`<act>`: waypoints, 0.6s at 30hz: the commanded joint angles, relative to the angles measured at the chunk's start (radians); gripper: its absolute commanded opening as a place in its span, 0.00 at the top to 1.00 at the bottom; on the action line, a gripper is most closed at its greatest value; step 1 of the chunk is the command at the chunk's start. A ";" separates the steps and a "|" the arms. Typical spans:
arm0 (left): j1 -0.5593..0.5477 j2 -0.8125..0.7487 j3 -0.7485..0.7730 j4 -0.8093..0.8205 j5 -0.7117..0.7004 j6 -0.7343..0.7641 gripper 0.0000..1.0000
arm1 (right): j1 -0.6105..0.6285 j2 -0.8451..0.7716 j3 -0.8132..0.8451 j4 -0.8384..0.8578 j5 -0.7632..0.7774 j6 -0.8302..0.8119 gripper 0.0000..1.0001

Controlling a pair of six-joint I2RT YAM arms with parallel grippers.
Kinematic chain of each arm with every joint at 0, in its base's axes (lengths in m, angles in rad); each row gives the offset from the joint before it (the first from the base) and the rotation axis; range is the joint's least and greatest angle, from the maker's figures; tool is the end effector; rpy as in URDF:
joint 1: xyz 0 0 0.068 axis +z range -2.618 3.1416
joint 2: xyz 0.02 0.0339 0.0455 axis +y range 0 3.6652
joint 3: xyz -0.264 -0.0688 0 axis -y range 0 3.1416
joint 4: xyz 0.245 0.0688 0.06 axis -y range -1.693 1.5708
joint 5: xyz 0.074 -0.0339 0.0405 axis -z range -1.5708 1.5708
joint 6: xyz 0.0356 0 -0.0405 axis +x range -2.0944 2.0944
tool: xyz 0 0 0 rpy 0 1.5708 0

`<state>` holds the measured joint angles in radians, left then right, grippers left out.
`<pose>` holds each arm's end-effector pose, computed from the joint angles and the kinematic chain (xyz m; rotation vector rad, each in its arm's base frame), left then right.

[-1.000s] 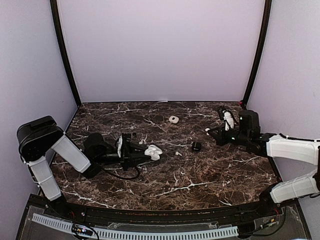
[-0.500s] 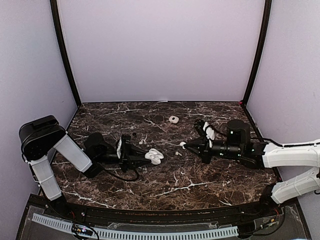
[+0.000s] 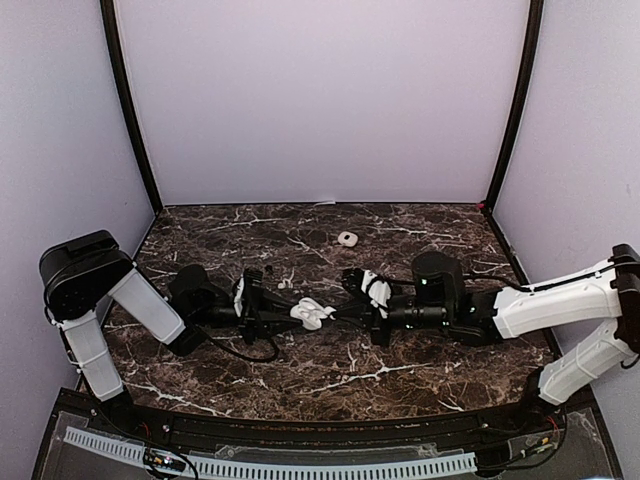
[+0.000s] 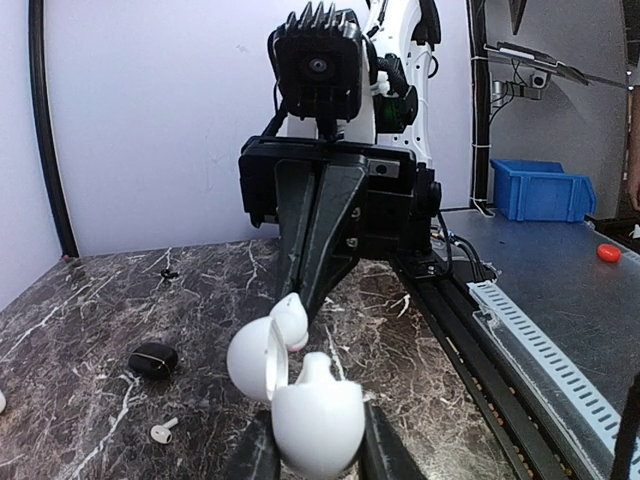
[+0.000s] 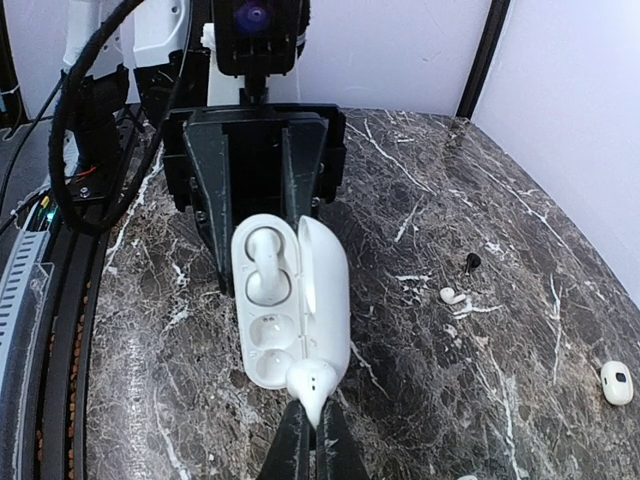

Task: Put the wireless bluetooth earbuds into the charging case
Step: Insert the right earbud into the right side groove of the charging case.

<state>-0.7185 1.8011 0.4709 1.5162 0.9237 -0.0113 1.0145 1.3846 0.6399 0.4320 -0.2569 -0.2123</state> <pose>0.2002 -0.2128 0.1645 1.2342 0.9912 -1.2151 0.1482 0.2554 0.2176 -1.2672 1.4830 0.7827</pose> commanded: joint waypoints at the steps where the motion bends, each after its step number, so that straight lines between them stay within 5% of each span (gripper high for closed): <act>1: -0.006 0.000 0.018 0.024 0.003 -0.002 1.00 | 0.024 0.028 0.037 0.060 0.003 -0.033 1.00; 18: -0.006 0.012 0.017 0.050 -0.007 -0.027 1.00 | 0.050 0.080 0.065 0.060 0.019 -0.047 1.00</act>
<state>-0.7185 1.8065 0.4717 1.5181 0.9157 -0.0196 1.0512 1.4544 0.6750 0.4492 -0.2470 -0.2535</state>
